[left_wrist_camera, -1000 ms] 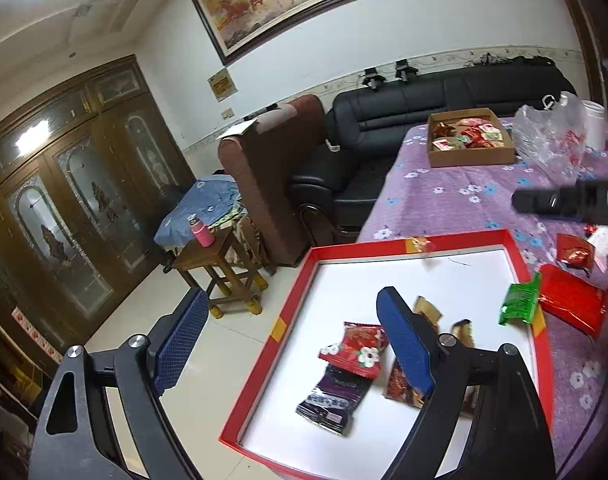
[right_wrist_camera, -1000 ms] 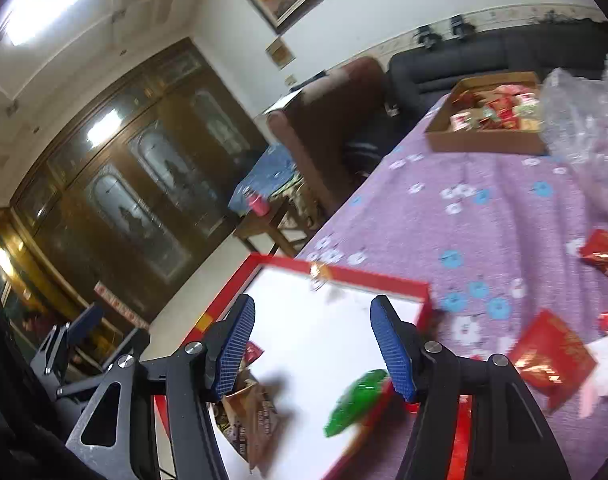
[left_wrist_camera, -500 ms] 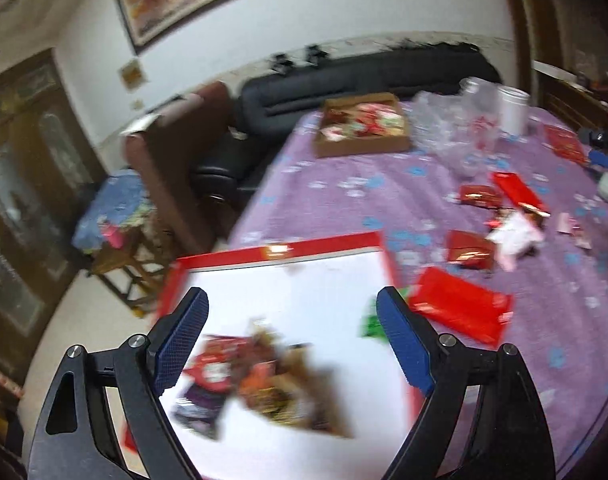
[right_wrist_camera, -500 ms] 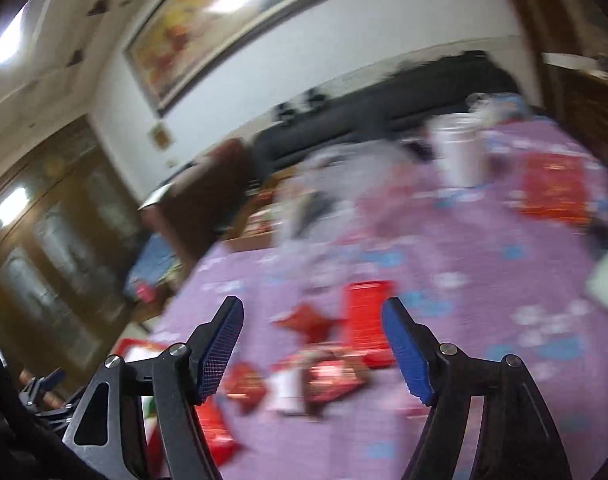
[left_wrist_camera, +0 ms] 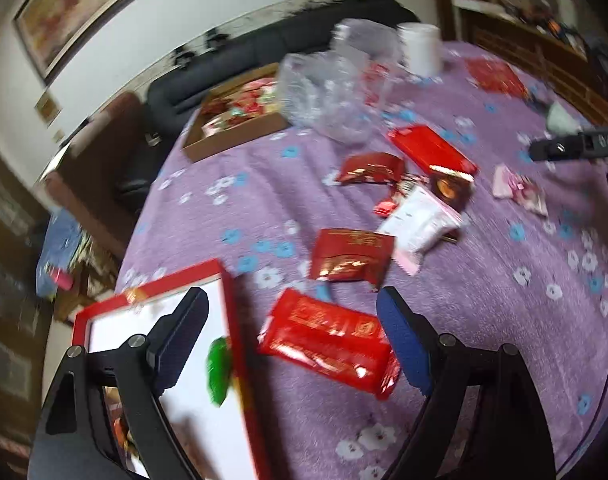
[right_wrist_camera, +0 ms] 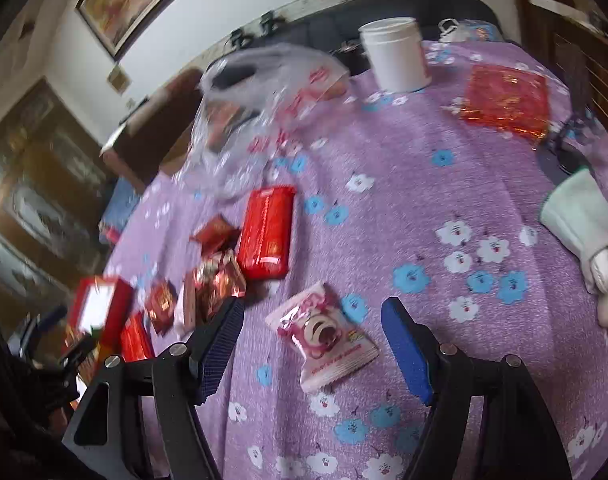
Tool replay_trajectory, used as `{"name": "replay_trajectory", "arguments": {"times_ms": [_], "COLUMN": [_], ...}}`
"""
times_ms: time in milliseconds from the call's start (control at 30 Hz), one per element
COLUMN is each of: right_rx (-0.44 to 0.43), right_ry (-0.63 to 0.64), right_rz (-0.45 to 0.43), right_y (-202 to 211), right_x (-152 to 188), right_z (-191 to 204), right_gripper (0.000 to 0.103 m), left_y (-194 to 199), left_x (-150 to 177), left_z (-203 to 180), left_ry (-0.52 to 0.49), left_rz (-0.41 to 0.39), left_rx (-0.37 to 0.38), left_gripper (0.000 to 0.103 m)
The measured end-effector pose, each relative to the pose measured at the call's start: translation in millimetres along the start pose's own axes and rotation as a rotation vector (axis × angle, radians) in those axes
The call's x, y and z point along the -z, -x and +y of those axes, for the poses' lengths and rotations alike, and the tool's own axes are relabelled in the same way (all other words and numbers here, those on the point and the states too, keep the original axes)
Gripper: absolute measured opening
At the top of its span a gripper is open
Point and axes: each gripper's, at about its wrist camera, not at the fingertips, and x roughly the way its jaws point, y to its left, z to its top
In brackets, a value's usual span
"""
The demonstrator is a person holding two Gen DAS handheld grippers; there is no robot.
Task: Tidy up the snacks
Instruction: 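Grasp the pink Lotso bag with the right gripper while the left approaches a white packet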
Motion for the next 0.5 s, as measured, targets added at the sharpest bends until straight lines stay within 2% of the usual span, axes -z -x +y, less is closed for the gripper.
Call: {"name": "replay_trajectory", "arguments": {"times_ms": [167, 333, 500], "right_rx": [0.064, 0.074, 0.123], "right_ry": [0.039, 0.036, 0.053], "right_rz": [0.048, 0.060, 0.110], "right_y": [-20, -31, -43], "right_x": [5, 5, 8], "right_z": [8, 9, 10], "right_gripper": [0.075, 0.075, 0.074], "left_y": [-8, -17, -40], "left_x": [-15, -31, -41], "left_z": [-16, -38, -51], "left_ry": [-0.097, -0.241, -0.325], "left_rz": [-0.052, -0.121, -0.075], "left_rx": [0.059, 0.105, 0.179], "left_gripper": [0.087, 0.087, 0.087]}}
